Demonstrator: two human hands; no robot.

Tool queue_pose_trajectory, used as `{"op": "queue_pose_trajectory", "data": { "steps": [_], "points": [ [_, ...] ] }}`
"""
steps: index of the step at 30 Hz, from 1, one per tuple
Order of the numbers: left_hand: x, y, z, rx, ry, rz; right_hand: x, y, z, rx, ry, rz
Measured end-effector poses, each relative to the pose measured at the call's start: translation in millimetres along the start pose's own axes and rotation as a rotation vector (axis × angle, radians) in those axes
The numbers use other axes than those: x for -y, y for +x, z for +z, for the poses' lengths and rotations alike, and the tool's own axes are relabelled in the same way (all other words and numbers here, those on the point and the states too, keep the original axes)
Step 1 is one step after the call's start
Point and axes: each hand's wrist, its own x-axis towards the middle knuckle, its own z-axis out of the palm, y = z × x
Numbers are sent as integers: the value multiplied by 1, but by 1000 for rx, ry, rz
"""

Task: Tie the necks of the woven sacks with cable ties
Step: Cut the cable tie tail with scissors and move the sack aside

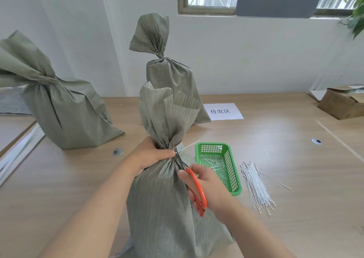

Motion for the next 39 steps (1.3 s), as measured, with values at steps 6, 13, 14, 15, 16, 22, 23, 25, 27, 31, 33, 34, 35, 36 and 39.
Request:
{"op": "queue_pose_trajectory", "data": {
  "steps": [6, 13, 14, 15, 16, 22, 23, 25, 27, 31, 33, 34, 35, 36, 39],
  "points": [
    [0, 1, 0, 3, -20, -1, -6, 2, 3, -50, -12, -21],
    [1, 3, 0, 6, -25, -4, -5, 1, 4, -38, 6, -21],
    [1, 3, 0, 8, -29, -3, -5, 1, 5, -39, 3, -22],
    [1, 3, 1, 11, -34, -3, -4, 1, 5, -43, 0, -24],
    [1, 2, 1, 14, -39, -4, -4, 1, 5, -50, -5, -25],
    [0, 1, 1, 14, -44, 1, -5, 1, 6, -78, -46, -68],
    [0, 2, 1, 12, -43, 1, -5, 0, 7, -77, -45, -71],
    [0, 1, 0, 13, -44, 1, -4, 0, 7, -73, -39, -67],
    [0, 1, 0, 17, -50, 3, -5, 0, 6, -72, -41, -62],
    [0, 2, 1, 17, -57, 5, -6, 2, 6, -76, -37, -44],
    [0, 2, 1, 18, -55, 5, -5, 0, 6, -85, -53, -51],
    [0, 1, 1, 20, -53, 4, -5, -1, 7, -92, -68, -62],
    [-1, 1, 2, 23, -53, 5, -6, -2, 8, -99, -85, -73],
    [-1, 1, 2, 24, -52, 5, -7, -3, 9, -108, -104, -85],
    [-1, 0, 2, 18, -56, 3, -10, -1, 12, -146, -169, -121]
  ]
}}
